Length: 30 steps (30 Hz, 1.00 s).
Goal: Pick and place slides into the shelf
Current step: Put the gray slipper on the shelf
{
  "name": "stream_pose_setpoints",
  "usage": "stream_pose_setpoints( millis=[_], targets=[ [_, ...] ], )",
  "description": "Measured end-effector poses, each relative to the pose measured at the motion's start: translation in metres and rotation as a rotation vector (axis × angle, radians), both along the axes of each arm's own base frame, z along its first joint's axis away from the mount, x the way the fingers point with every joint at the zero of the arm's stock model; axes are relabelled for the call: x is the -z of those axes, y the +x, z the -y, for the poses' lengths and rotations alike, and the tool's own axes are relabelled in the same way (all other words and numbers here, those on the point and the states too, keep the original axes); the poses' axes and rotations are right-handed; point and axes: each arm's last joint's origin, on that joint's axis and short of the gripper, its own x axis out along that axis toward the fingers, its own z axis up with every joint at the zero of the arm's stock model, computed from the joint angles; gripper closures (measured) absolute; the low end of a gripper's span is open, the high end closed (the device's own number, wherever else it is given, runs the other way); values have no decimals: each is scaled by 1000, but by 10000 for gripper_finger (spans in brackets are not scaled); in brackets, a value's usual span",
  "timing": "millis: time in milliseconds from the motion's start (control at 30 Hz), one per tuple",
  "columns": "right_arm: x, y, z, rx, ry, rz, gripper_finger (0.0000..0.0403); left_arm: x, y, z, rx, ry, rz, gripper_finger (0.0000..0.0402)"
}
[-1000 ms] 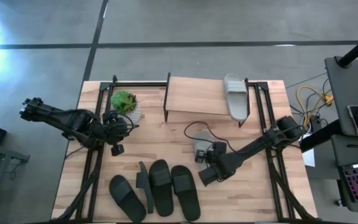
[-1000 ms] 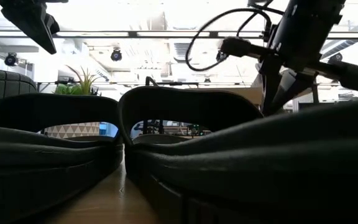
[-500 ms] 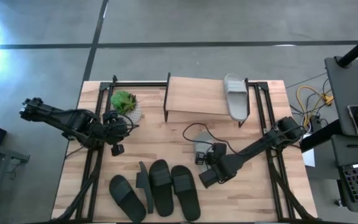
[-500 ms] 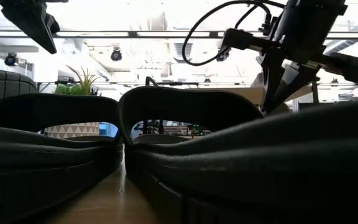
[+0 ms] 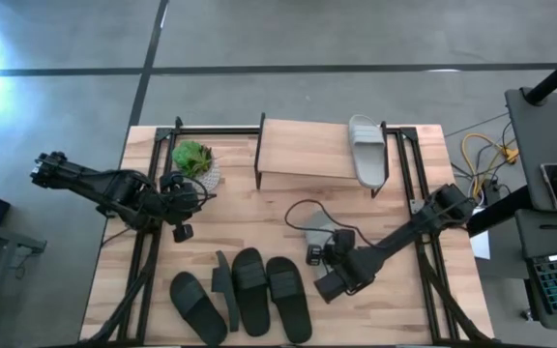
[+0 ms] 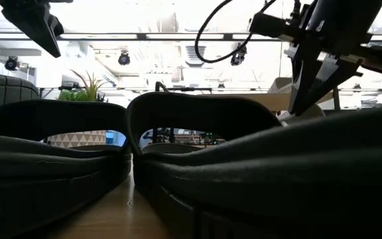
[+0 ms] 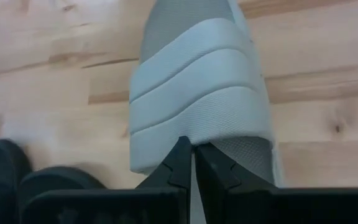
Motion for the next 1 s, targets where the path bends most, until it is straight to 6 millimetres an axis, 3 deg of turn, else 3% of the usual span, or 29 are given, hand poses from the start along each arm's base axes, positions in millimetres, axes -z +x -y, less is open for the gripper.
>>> stream_pose_setpoints(
  millis=[500,800,1000],
  targets=[
    [-35,-2,-3,-19,-80,-48,395,-1,2,0,-3,-2,21,400],
    [-33,-2,-3,-17,-93,-40,394,-1,2,0,-4,0,20,400],
    [-14,-1,-3,-28,-68,-10,394,-1,2,0,-4,-1,20,400]
  ],
)
